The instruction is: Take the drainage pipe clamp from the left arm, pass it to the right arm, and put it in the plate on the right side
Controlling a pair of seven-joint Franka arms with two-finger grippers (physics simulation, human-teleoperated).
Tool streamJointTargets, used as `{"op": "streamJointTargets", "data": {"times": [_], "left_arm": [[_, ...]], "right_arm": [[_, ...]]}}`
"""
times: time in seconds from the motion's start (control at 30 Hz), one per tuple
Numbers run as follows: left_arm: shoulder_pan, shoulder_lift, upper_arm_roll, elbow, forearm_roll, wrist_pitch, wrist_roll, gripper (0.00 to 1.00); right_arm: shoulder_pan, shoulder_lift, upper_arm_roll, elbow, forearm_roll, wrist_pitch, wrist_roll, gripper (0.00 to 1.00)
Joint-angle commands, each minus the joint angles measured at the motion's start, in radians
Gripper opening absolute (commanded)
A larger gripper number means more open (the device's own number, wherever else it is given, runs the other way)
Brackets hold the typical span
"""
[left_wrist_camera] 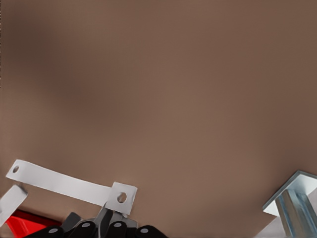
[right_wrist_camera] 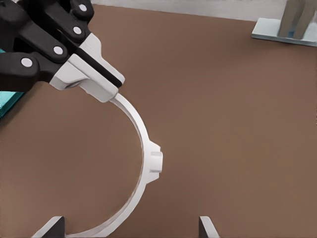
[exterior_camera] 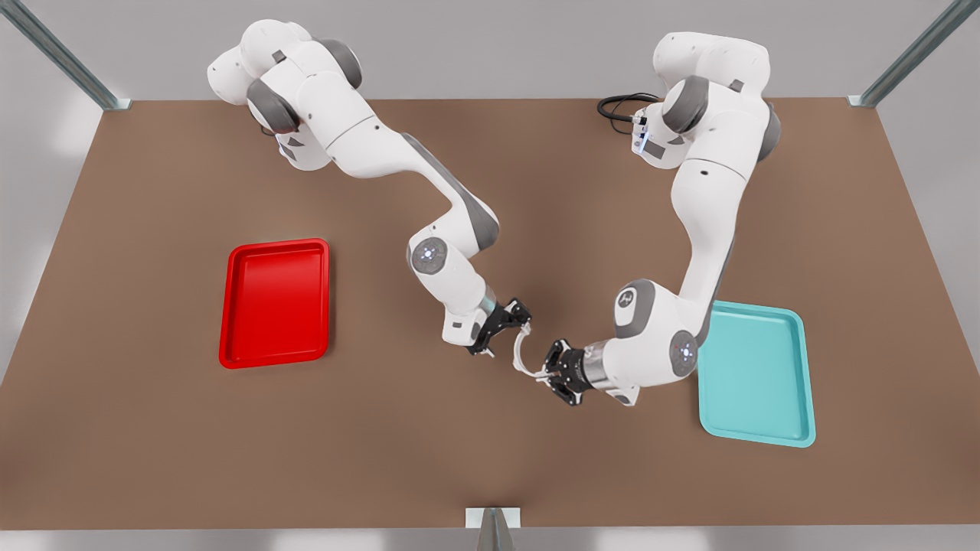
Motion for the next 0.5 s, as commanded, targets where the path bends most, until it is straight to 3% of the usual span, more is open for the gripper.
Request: {"op": "streamJointTargets", "data": {"times": [0.0, 0.47], "left_arm": [[-0.002, -0.001, -0.002, 0.001, 0.002, 0.005, -0.154, 0.21], [-0.008, -0.002, -0.001, 0.001, 0.003, 0.005, -0.167, 0.21]], "right_arm": [[-0.001, -0.003, 0.0, 0.006, 0.024, 0.033, 0.012, 1.0], [0.024, 0.052, -0.001, 0.014, 0.027, 0.067, 0.008, 1.0]]}}
